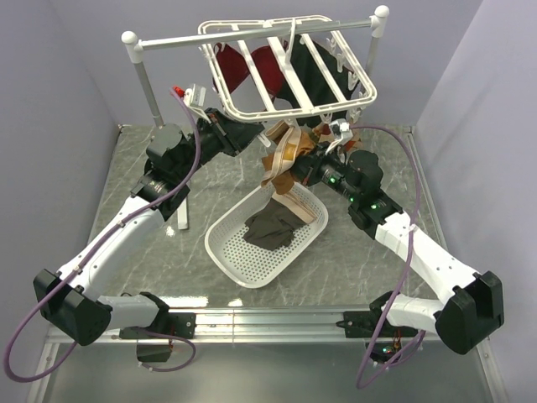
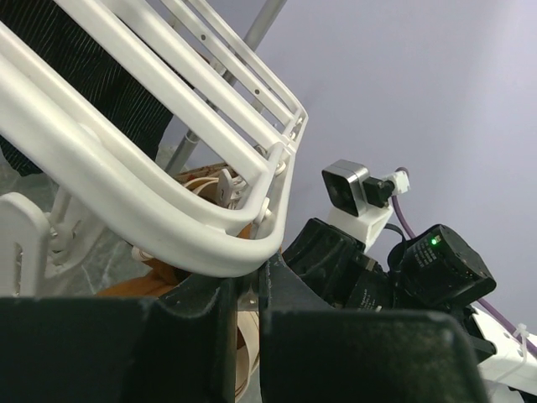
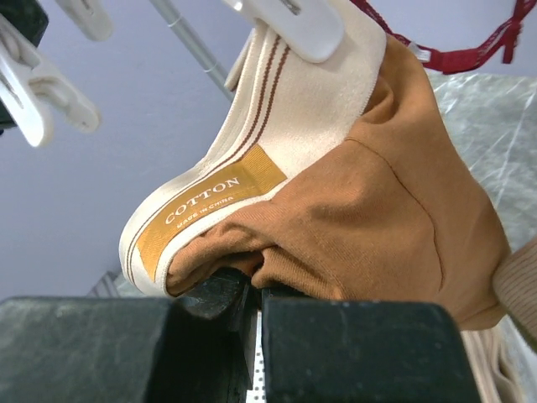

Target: Clip the underwear to the hanger

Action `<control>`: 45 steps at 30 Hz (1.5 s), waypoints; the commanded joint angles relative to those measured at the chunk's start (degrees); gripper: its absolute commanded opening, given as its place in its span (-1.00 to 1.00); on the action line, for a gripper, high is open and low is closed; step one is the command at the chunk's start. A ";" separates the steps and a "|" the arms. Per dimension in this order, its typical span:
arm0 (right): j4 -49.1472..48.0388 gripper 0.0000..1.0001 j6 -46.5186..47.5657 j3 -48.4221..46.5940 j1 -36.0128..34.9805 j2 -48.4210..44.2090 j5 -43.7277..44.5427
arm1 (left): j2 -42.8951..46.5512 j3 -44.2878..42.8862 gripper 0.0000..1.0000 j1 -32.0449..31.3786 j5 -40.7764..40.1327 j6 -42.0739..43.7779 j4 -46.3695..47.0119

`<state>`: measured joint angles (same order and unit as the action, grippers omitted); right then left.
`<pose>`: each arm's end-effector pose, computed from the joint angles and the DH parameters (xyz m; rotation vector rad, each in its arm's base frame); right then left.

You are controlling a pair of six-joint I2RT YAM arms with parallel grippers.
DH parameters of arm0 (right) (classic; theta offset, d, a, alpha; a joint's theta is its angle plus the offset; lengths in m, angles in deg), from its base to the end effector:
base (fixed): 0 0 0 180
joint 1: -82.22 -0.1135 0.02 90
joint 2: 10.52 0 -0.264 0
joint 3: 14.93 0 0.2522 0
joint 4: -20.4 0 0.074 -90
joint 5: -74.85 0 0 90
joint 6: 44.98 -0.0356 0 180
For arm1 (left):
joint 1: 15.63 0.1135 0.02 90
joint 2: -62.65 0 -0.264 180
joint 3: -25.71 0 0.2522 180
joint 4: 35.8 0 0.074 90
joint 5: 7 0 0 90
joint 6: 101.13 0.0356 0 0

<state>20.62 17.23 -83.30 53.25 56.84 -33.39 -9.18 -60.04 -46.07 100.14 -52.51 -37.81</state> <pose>0.2381 0.1446 0.3631 -0.2821 1.6276 1.0160 0.2431 -0.1550 0.4473 0.1312 1.4832 -1.2373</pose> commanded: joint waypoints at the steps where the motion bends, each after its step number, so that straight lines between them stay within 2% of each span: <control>1: -3.86 -1.00 -3.57 -2.52 0.49 0.15 -0.57 | 0.03 0.80 -0.99 -0.15 4.47 -2.47 -0.76; 19: -3.42 -1.00 -12.02 -6.03 0.41 2.17 0.84 | -0.94 1.32 -0.99 -0.15 6.05 -4.49 -1.11; 45: -3.51 -1.00 -13.96 -9.11 -0.82 3.84 1.71 | -2.00 1.23 -0.99 -0.50 5.70 -5.90 -1.82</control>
<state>19.61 3.48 -88.83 53.12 60.35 -32.89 -10.34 -59.36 -45.81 101.63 -57.37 -36.55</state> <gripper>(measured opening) 0.025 0.122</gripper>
